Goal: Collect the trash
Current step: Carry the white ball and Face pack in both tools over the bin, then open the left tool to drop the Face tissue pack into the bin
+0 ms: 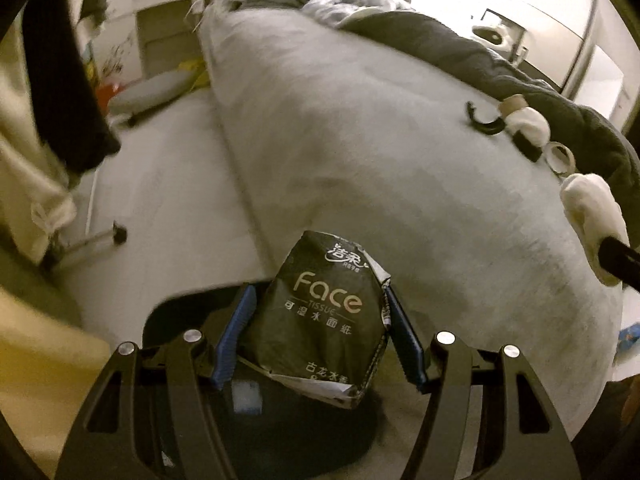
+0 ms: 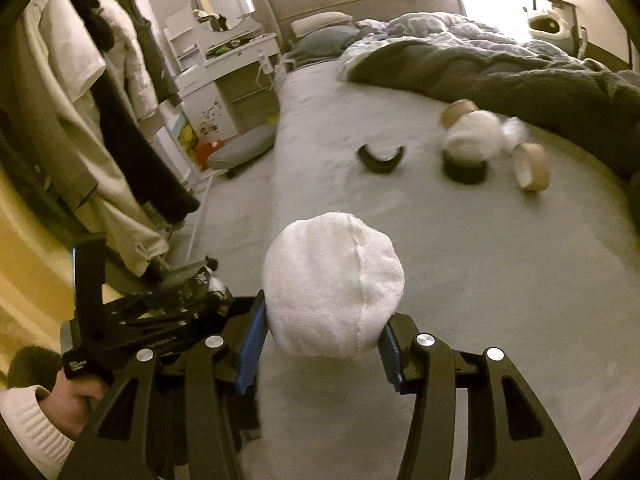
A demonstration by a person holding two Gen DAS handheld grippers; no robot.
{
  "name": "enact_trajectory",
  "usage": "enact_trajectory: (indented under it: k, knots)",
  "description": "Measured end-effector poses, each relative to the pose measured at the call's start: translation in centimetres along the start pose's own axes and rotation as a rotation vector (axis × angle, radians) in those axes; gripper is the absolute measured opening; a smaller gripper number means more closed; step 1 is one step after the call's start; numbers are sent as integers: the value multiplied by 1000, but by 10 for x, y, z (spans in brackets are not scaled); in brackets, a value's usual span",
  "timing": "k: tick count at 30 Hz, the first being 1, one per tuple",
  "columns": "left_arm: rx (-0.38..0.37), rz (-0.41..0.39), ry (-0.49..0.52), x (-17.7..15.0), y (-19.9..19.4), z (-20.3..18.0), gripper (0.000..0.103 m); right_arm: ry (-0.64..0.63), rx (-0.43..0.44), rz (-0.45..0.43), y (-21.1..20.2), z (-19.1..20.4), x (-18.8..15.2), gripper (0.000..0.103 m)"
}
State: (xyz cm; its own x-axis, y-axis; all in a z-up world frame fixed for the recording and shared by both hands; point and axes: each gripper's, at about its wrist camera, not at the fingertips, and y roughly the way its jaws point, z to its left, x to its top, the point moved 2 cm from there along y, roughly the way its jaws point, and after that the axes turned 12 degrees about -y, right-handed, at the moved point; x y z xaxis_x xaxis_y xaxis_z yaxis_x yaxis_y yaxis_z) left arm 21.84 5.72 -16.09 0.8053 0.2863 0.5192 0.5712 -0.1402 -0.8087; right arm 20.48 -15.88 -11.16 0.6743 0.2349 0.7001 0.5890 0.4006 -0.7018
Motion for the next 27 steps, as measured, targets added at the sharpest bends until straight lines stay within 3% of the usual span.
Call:
enact_trajectory:
  k: [11,27]
  knots:
    - [127,139,-4,-44,17,58,68,-54,71,71,32,51,-21,51]
    - [143,359,-102,-75,66,96,68,-187,173,204,92,107,-25,51]
